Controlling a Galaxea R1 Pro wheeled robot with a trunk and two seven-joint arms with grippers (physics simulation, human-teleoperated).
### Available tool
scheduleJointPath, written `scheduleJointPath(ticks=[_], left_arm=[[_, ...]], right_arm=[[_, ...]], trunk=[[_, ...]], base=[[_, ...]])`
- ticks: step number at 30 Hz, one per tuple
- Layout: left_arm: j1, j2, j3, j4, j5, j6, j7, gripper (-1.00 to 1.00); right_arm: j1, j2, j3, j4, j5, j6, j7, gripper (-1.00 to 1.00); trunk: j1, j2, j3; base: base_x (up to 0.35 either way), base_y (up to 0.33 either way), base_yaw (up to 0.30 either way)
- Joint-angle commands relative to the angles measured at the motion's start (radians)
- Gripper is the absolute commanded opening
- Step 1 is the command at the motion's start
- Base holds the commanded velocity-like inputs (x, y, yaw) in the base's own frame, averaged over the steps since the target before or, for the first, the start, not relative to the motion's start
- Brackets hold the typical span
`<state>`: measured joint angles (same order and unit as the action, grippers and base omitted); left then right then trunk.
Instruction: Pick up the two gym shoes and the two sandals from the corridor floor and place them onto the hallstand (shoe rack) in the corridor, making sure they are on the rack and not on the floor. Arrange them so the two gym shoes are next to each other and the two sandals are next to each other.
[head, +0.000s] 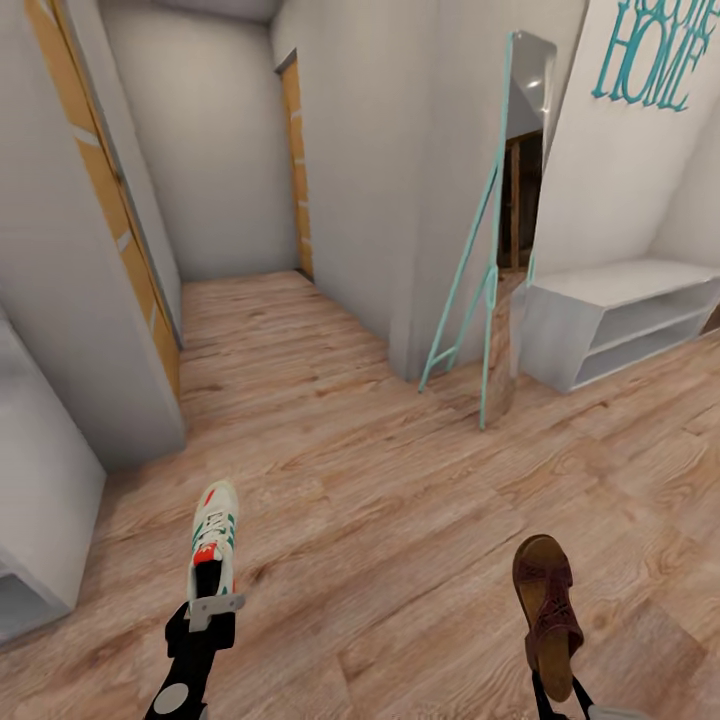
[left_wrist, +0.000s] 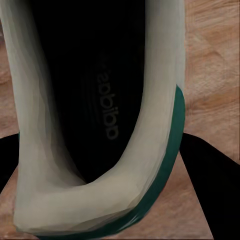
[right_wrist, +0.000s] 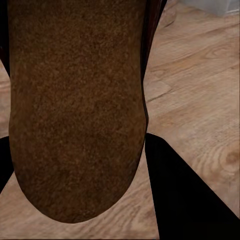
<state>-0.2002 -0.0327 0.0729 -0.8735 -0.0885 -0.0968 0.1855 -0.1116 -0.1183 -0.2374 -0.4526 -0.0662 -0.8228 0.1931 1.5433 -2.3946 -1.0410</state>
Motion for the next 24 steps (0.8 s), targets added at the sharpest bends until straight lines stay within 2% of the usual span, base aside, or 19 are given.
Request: scheduleJointPath(ticks=[1,8,24], left_arm=[[-0.001,-0.001,0.002,0.001,-0.01,-0.002,0.002,-1.0],[-0.001,-0.001,0.003,0.001,-0.01,-0.003,0.002,-1.0],[-0.001,-0.001,0.004,0.001,-0.01,-0.004,0.002,-1.0]], right_arm=[[0.0,0.0,-0.003,0.0,-0.011,-0.001,0.012,-1.0],[0.0,0.0,-0.003,0.0,-0.011,-0.001,0.012,-1.0],[0.0,0.0,-0.003,0.0,-0.011,-0.001,0.012,-1.0]], trunk=[[-0.001,0.0,-0.001],[-0.001,0.0,-0.001],[-0.001,0.0,-0.001]], base=[[-0.309,-0.007,0.278],[-0.223,-0.061,0.278],[-0.008,-0.003,0.278]])
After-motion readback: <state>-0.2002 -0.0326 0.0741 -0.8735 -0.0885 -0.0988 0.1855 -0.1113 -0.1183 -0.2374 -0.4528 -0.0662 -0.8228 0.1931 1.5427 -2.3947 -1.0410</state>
